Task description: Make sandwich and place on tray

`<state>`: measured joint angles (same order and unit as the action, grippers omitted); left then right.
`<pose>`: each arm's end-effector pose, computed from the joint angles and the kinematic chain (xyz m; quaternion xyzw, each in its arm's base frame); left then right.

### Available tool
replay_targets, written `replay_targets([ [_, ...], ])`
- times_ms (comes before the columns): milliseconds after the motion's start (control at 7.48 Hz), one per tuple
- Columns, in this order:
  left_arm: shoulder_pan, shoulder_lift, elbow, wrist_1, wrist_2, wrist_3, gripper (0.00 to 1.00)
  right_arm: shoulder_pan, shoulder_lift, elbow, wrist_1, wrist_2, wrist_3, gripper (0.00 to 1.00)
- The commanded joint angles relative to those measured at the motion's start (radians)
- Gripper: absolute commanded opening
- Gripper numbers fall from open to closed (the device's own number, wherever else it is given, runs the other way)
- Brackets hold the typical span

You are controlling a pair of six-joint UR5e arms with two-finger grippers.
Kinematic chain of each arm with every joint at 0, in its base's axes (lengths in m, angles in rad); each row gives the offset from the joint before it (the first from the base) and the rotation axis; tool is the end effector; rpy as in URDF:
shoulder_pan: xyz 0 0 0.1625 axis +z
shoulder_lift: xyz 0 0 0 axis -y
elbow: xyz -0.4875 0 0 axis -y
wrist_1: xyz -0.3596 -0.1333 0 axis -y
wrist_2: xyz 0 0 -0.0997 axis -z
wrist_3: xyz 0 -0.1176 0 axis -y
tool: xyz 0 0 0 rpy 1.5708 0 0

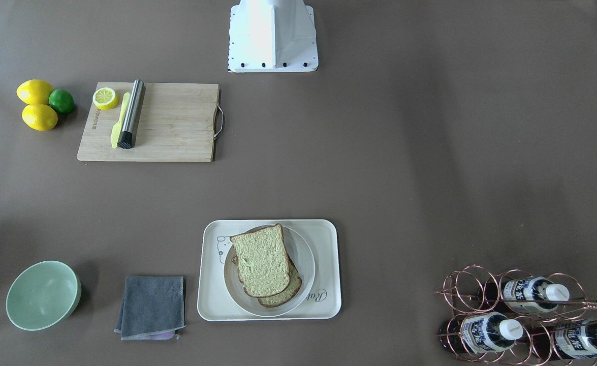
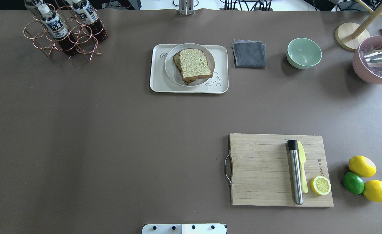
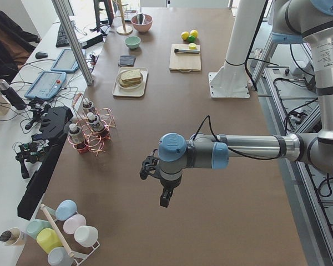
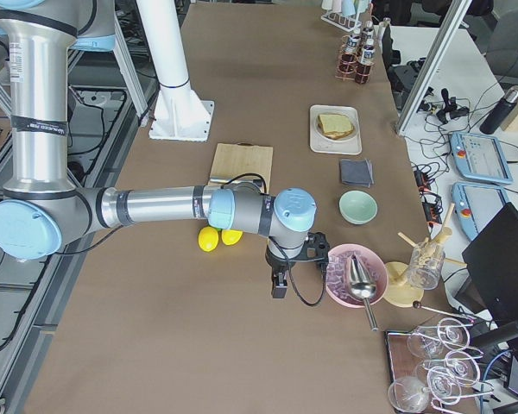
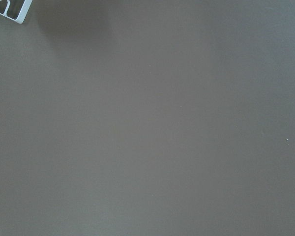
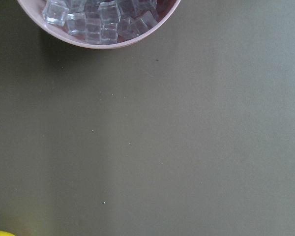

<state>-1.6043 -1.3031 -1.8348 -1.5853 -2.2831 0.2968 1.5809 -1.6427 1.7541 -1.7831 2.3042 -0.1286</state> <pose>-0.0675 -0.3292 0.7219 0.0623 0.3431 0.1249 0.9289 0.0587 -0.4122 0.7057 -0.0221 -0.3605 -0.0372 0.9318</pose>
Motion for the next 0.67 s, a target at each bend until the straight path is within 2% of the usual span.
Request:
replay_targets([
  [0,-0.008,-0.007,0.023,-0.007,-0.004,0.001,0.98,-0.001,0.001,-0.001,0.001,0.003,-0.002,1.0],
  [534,-0.008,-0.015,0.017,-0.007,-0.004,0.001,0.98,-0.001,-0.006,0.001,0.001,0.006,-0.002,1.0],
])
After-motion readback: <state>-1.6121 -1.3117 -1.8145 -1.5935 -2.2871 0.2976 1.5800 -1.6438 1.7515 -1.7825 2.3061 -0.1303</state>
